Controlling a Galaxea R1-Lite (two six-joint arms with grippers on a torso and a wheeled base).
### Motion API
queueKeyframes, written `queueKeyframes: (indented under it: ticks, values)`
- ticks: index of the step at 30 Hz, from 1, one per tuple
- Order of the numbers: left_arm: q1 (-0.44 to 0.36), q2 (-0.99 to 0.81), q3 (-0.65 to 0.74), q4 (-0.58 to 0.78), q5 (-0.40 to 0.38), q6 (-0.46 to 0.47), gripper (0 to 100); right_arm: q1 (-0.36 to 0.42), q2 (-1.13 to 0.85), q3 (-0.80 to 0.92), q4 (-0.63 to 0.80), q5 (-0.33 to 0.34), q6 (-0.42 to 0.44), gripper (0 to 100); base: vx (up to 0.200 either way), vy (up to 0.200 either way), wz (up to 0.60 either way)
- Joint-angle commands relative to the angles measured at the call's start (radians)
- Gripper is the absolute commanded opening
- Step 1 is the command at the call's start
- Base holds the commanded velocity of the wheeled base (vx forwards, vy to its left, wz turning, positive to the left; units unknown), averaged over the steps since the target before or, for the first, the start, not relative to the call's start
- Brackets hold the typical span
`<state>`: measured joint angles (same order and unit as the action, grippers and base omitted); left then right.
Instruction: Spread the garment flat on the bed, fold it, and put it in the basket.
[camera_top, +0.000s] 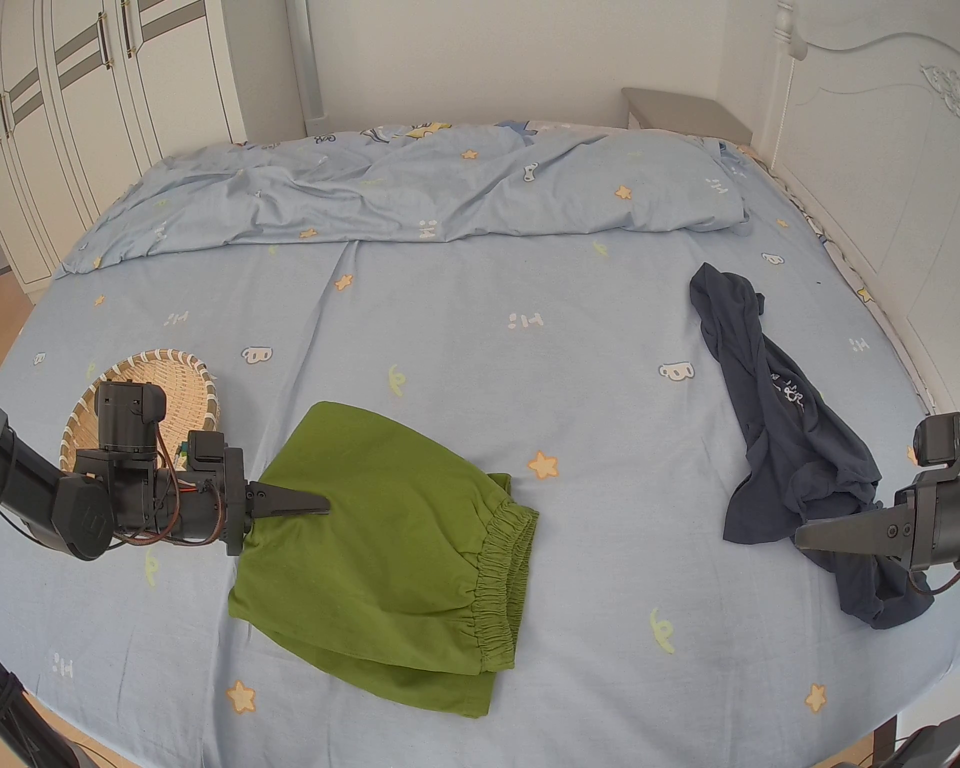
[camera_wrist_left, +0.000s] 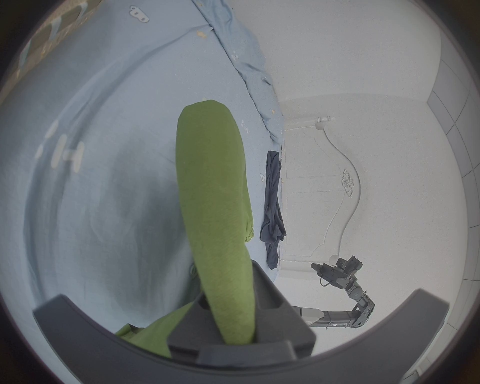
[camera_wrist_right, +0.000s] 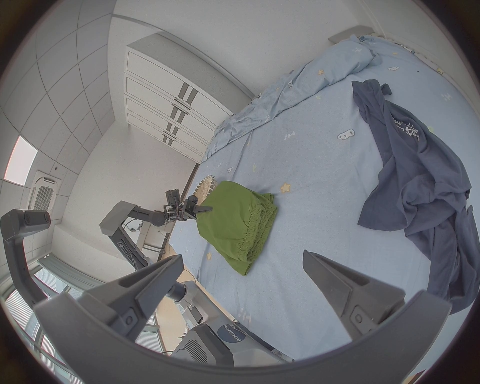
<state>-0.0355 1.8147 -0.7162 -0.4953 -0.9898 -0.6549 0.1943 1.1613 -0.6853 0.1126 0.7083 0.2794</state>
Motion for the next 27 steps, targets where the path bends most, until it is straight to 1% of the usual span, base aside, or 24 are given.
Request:
queueKeyframes:
  ticks: [1, 2, 3, 5, 8, 10, 11, 12, 14, 17, 22, 27]
  values:
    - [0.019, -0.037, -0.045, 0.057, 0.000, 0.037, 0, 0.002, 0.011, 0.003, -0.001, 0.000, 0.000, 100, 0.000, 0.000, 0.00]
    - [0.029, -0.040, -0.062, 0.092, 0.000, 0.063, 0, 0.002, 0.012, 0.003, -0.001, 0.000, 0.000, 100, 0.000, 0.000, 0.00]
    - [0.031, -0.040, -0.066, 0.101, 0.000, 0.069, 0, 0.004, 0.012, 0.003, -0.001, 0.000, 0.000, 100, 0.000, 0.000, 0.00]
    - [0.049, -0.043, -0.126, 0.210, 0.000, 0.104, 0, 0.004, 0.012, 0.003, -0.001, 0.000, 0.000, 100, 0.000, 0.200, 0.00]
    - [0.063, -0.069, -0.189, 0.337, 0.002, 0.135, 0, 0.004, 0.012, 0.003, -0.001, 0.000, 0.000, 100, 0.000, 0.200, 0.00]
    - [0.065, -0.074, -0.210, 0.393, 0.002, 0.170, 0, 0.004, 0.012, 0.003, -0.001, 0.000, 0.000, 100, 0.000, 0.200, 0.00]
    - [0.065, -0.074, -0.210, 0.393, 0.002, 0.170, 0, 0.004, 0.012, 0.003, -0.001, 0.000, 0.000, 100, 0.000, 0.200, 0.00]
    - [0.068, -0.078, -0.221, 0.432, 0.008, 0.207, 0, 0.005, 0.012, 0.004, -0.001, 0.000, 0.000, 100, 0.000, 0.200, 0.00]
    - [0.063, -0.075, -0.227, 0.455, 0.039, 0.228, 0, 0.008, 0.012, 0.004, -0.001, 0.000, 0.000, 100, 0.000, 0.200, 0.00]
    - [0.055, -0.071, -0.226, 0.462, 0.069, 0.235, 0, 0.010, 0.012, 0.004, -0.001, -0.001, 0.000, 100, 0.000, 0.200, 0.00]
    - [0.036, -0.072, -0.220, 0.462, 0.074, 0.235, 0, 0.010, 0.012, 0.004, -0.002, -0.003, 0.000, 100, 0.000, 0.200, 0.00]
    - [0.034, -0.077, -0.216, 0.463, 0.074, 0.236, 0, 0.011, 0.011, 0.004, -0.002, -0.003, 0.000, 100, 0.000, 0.200, 0.00]
